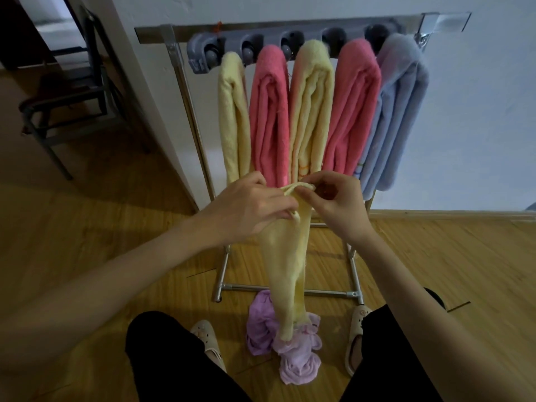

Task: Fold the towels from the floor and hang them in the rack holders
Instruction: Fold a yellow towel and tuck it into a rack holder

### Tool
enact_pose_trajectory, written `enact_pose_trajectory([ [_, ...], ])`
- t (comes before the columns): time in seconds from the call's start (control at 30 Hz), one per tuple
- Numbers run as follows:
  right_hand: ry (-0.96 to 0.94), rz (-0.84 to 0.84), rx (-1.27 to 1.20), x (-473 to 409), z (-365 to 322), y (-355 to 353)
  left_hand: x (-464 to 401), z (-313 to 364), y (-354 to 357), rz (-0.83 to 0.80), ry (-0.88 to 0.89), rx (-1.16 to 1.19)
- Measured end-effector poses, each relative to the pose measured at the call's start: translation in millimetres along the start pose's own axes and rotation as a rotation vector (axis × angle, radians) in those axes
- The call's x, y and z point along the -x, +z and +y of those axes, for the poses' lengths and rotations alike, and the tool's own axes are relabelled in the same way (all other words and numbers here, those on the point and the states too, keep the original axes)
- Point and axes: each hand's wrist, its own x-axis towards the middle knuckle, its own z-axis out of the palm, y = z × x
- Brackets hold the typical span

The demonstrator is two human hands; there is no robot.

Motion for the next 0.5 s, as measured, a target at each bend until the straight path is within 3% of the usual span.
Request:
enact_pose_trajectory([
  [0.23,0.049,-0.134,-0.109,1.7,-9.0,-1.3,3.3,-2.4,8.1,0.104,-0.222,0.066],
  [0.5,0.088,-0.361,-0.181,-1.1,-11.2,-9.3,5.6,-2.9,8.9,0.135,-0.299,0.159],
])
